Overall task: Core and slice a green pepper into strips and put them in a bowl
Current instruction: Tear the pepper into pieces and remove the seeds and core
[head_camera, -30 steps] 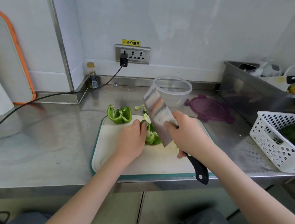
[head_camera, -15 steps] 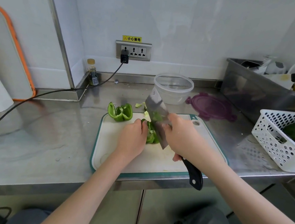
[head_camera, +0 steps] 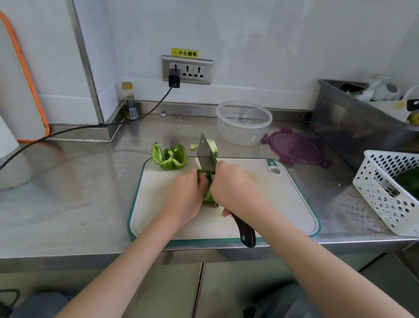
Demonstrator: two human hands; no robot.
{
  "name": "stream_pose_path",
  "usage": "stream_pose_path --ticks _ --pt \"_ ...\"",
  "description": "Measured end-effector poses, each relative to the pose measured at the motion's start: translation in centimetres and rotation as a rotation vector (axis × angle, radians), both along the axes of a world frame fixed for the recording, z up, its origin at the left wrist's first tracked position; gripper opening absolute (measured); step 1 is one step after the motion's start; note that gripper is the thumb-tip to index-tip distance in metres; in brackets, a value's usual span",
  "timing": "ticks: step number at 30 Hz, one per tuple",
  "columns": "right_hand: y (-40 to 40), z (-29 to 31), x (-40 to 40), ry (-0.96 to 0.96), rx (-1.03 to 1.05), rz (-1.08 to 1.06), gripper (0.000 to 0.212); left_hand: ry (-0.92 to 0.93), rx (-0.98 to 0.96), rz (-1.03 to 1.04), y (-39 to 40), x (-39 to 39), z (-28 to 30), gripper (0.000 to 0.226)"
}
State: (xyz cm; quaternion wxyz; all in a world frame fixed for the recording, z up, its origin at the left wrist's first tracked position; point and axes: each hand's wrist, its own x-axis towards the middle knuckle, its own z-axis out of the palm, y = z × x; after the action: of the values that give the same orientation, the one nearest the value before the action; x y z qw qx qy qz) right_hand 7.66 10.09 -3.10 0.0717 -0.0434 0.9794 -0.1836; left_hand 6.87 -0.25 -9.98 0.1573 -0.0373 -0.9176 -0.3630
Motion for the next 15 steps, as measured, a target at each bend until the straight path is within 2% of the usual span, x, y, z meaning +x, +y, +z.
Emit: stream_pose_path --ticks 2,5,9,13,15 --pt "0.4 -0.1 -0.2 -0.009 -0.057 0.002 0.008 -0.012 0.054 0.022 -0.1 0.1 0.1 0.033" --pt "2.0 -0.2 0.0 -0.042 -0.177 -0.021 0.018 -0.044 0.138 0.053 -0.2 -0.1 0.1 0.033" --pt "4.0 0.4 0.3 -0.032 -0.43 -0.076 0.024 -0.033 0.129 0.072 -0.2 -0.1 0.2 0.033" --pt "7.4 1.0 -1.5 0.097 -0.653 -0.221 0.022 -0.046 0.154 0.054 -0.2 -0.1 0.1 0.033" --pt "9.5 0.3 -2.5 0.065 -0.749 -0.332 0.02 -0.081 0.224 0.031 -0.2 0.1 0.3 0.032"
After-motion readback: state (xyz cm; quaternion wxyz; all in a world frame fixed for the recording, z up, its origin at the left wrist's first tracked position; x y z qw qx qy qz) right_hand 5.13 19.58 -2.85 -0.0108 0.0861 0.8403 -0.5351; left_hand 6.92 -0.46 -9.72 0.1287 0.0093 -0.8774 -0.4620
